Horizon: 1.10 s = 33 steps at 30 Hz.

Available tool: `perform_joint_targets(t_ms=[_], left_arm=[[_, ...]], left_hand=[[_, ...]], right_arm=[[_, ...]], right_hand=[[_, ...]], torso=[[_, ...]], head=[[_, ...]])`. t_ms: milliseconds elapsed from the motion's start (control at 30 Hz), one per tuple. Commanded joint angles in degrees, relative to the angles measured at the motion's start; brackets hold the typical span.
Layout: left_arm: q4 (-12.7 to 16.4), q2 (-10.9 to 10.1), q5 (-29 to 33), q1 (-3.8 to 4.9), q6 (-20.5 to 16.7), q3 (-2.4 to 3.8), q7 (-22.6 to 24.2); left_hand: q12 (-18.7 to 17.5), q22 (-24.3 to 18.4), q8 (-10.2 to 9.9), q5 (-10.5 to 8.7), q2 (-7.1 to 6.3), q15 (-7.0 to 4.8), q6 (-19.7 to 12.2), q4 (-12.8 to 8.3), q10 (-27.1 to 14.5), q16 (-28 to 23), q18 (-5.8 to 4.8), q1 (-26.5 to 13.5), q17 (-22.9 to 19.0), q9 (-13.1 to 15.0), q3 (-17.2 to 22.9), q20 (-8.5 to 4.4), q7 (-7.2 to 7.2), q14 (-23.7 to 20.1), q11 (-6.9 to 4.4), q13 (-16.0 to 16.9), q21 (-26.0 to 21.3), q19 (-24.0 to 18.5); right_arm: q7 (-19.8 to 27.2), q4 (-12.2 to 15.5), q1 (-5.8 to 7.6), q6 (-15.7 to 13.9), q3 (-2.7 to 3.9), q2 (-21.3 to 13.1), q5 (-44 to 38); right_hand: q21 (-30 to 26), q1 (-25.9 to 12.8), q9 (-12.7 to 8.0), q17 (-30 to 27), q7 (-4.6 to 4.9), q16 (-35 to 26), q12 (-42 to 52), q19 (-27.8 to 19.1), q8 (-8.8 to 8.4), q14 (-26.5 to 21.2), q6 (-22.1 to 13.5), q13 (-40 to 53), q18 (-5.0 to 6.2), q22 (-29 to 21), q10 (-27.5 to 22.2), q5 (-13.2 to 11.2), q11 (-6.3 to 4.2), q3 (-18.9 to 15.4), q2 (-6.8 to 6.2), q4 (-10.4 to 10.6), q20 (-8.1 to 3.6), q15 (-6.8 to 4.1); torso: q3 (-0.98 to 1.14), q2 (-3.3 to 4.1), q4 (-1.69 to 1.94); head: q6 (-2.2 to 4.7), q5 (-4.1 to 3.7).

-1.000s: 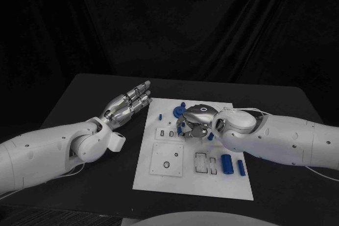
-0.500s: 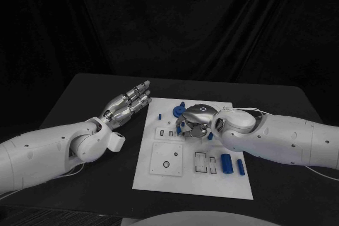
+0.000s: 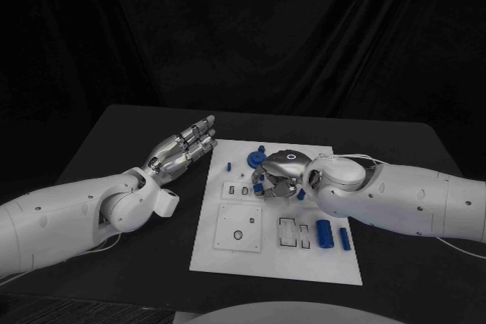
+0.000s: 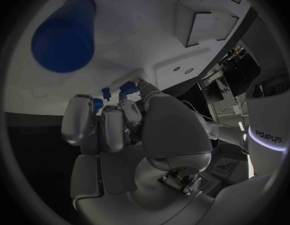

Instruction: Assemble the parts on the task board

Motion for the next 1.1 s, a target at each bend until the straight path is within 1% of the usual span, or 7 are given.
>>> perform_joint_targets(t_ms=[33,133,333,433,600,933,1100], left_arm=[[0.1,0.1,0.0,-0.09,0.7,0.05,0.6],[0.1,0.1,0.0,-0.09,0.7,0.05,0.5],[0.2,0.0,0.0,-0.10,0.7,0.05,0.5],[0.2,-0.1,0.0,-0.10,0.6,0.05,0.4],[0.3,-0.2,0.0,-0.11,0.6,0.05,0.4],[0.3,-0.2,0.0,-0.11,0.6,0.05,0.3],[0.2,-0.2,0.0,-0.11,0.6,0.05,0.3]], left_hand=[[-0.2,0.0,0.2,0.34,-0.02,0.39,0.1,0.1,0.0,-0.2,0.97,-0.5,-0.1,0.0,0.3,0.48,0.29,-0.1,0.53,-0.1,-0.3,-0.1],[-0.2,0.0,0.2,0.34,-0.02,0.39,0.1,0.1,0.0,-0.2,0.97,-0.5,-0.1,0.0,0.3,0.48,0.29,-0.1,0.53,-0.1,-0.3,-0.1],[-0.2,0.0,0.2,0.34,-0.02,0.39,0.1,0.1,0.0,-0.2,0.97,-0.5,-0.1,0.0,0.3,0.48,0.29,-0.1,0.53,-0.1,-0.3,-0.1],[-0.2,0.0,0.2,0.34,-0.02,0.39,0.1,0.1,0.0,-0.2,0.97,-0.5,-0.1,0.0,0.3,0.48,0.29,-0.1,0.53,-0.1,-0.3,-0.1],[-0.2,0.0,0.2,0.34,-0.02,0.39,0.1,0.1,0.0,-0.2,0.97,-0.5,-0.1,0.0,0.3,0.48,0.29,-0.1,0.53,-0.1,-0.3,-0.1],[-0.2,0.0,0.2,0.34,-0.02,0.39,0.1,0.1,0.0,-0.2,0.97,-0.5,-0.1,0.0,0.3,0.48,0.29,-0.1,0.53,-0.1,-0.3,-0.1],[-0.2,0.0,0.2,0.34,-0.02,0.39,0.1,0.1,0.0,-0.2,0.97,-0.5,-0.1,0.0,0.3,0.48,0.29,-0.1,0.53,-0.1,-0.3,-0.1]], right_arm=[[-1.2,0.0,-0.32,1.4,-0.16,0.0,-0.3],[-1.2,0.0,-0.32,1.2,-0.16,0.0,-0.3],[-1.0,0.1,-0.32,0.2,-0.16,-0.3,-0.3],[-1.0,0.2,-0.32,0.0,-0.16,-0.5,-0.3],[-0.9,0.2,-0.32,0.0,-0.16,-0.8,-0.3],[-0.7,0.2,-0.32,-0.2,-0.16,-1.1,-0.3],[-0.7,0.1,-0.33,-0.2,-0.17,-1.2,-0.3]], right_hand=[[-0.2,-0.8,-0.2,4.1,0.01,0.0,23.3,0.0,-0.13,3.7,-0.6,23.5,-0.30,9.6,6.9,-0.8,-0.50,-0.5,0.04,0.2,0.48,0.29],[-0.2,-0.7,-0.3,4.1,0.04,0.0,23.3,0.0,-0.08,3.7,-0.6,23.5,-0.31,9.6,6.9,-1.0,-0.49,-0.5,0.18,0.1,0.48,0.29],[-0.5,0.1,-0.8,3.9,0.11,-0.2,23.3,-0.1,-0.08,3.7,-0.6,23.5,-0.25,9.5,6.9,0.6,-0.43,-0.4,0.41,-0.5,0.51,0.33],[-0.6,0.6,-1.2,3.8,0.15,-0.3,23.3,-0.1,-0.05,3.7,-0.9,23.5,-0.24,9.5,6.9,2.2,-0.40,-0.4,0.46,-0.9,0.54,0.37],[-0.7,1.1,-1.9,3.8,0.23,-0.3,23.3,-0.1,-0.01,3.7,-1.0,23.5,-0.24,9.5,6.9,6.3,-0.37,0.1,0.59,-1.5,0.56,0.38],[-0.8,1.3,-2.0,3.7,0.24,-0.5,23.3,-0.2,0.01,3.6,-1.0,23.5,-0.21,9.5,6.9,6.9,-0.37,0.2,0.57,-1.6,0.56,0.39],[-1.0,1.9,-2.1,3.4,0.32,-0.8,23.3,-0.2,0.48,3.5,0.3,23.5,-0.18,9.4,6.9,8.9,-0.31,0.9,0.62,-2.2,0.60,0.42]], torso=[[0.00,0.00,0.04],[0.00,-0.01,0.06],[0.00,0.01,0.06],[-0.02,0.02,0.05],[-0.01,0.03,0.03],[-0.04,0.01,-0.02],[-0.03,0.01,0.00]], head=[[-0.05,-0.04],[-0.12,-0.02],[-0.03,0.06],[0.00,0.17],[-0.13,0.07],[0.06,0.19],[0.13,0.22]])
